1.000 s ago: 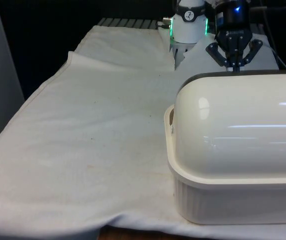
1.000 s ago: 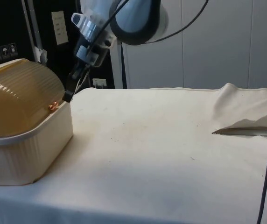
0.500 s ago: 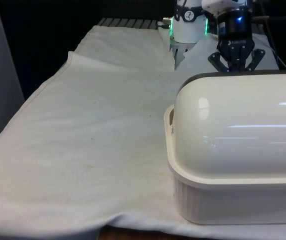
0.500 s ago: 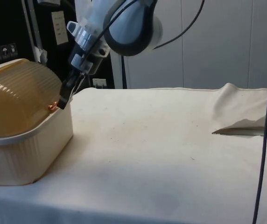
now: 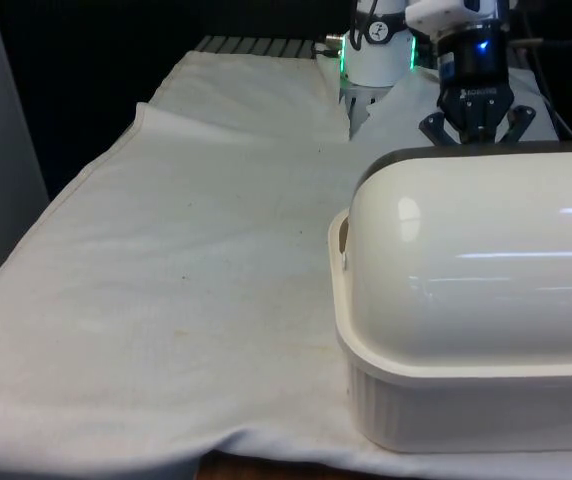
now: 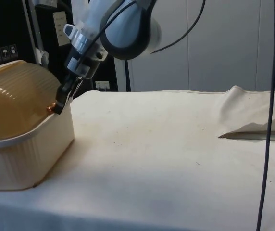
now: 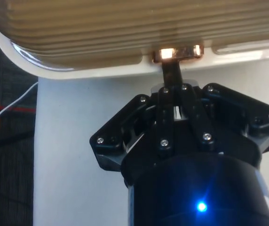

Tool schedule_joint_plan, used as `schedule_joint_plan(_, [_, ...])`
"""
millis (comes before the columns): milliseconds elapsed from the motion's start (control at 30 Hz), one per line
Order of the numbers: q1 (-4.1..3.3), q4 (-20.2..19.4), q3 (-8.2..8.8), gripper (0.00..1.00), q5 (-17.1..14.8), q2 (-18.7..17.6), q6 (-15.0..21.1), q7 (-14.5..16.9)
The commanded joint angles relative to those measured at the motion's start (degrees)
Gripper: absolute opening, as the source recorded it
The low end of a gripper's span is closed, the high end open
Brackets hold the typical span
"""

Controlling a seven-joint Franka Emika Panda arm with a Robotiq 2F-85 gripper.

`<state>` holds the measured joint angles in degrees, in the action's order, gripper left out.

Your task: Open the lid, then close it.

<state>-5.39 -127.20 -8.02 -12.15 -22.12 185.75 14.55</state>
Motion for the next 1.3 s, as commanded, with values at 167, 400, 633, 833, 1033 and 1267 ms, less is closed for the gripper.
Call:
schedule_joint_plan(167, [0.0,0.7,0.0,0.0,0.0,-0.1,-0.2,0.0])
schedule_joint_plan(400, [0.0,1.0,0.0,0.0,0.1,0.0,-0.2,0.0])
schedule_joint_plan(633, [0.0,1.1,-0.17,0.0,0.2,0.2,-0.3,0.4])
schedule_joint_plan(833, [0.69,2.7,-1.55,0.0,0.3,-0.4,-1.0,1.1])
schedule_joint_plan(1033, [1.15,4.1,-2.01,0.0,0.1,-0.2,-2.1,1.5])
schedule_joint_plan(1267, [1.32,4.6,-2.29,0.0,0.0,1.1,-2.5,2.0])
